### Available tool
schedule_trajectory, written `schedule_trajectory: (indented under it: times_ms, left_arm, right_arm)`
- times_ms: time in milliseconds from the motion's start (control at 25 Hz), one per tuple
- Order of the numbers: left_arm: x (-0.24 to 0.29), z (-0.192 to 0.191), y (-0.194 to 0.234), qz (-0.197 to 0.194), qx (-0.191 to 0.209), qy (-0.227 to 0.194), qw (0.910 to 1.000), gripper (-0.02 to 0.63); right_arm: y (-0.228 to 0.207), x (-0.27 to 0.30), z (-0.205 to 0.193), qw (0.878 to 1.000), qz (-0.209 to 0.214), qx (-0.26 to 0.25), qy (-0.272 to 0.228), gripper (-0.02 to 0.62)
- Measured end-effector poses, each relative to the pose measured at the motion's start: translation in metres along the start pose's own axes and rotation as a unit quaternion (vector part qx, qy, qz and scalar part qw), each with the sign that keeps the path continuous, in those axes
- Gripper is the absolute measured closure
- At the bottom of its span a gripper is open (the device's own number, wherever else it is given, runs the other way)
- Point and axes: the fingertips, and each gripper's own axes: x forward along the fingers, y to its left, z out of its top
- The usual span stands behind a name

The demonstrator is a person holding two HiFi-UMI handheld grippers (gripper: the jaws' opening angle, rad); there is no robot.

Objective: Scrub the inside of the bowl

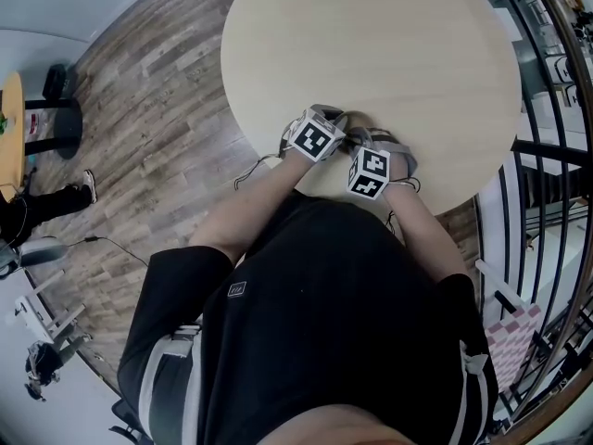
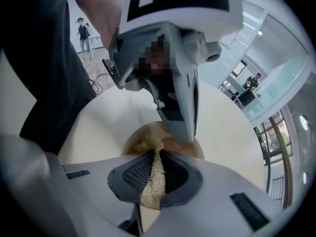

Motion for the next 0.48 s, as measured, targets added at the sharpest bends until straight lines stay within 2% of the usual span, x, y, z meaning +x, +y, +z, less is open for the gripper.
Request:
schedule_trajectory:
  times_ms: [200,480]
  left_arm:
    - [-0.004,-0.005,0.003,0.003,-0.014,-0.01,0.9998,0.577]
    - [-0.011,-0.012,0.002,-0.004,-0.052,-0.016,0.9985,0.565]
  right_arm:
    - [-0.009,0.011,-0.003,1.0,0.004,0.001,0.006,0.551]
    - [-0.045,0.015,-0.008,0.997,-0.057,0.05,0.014,0.551]
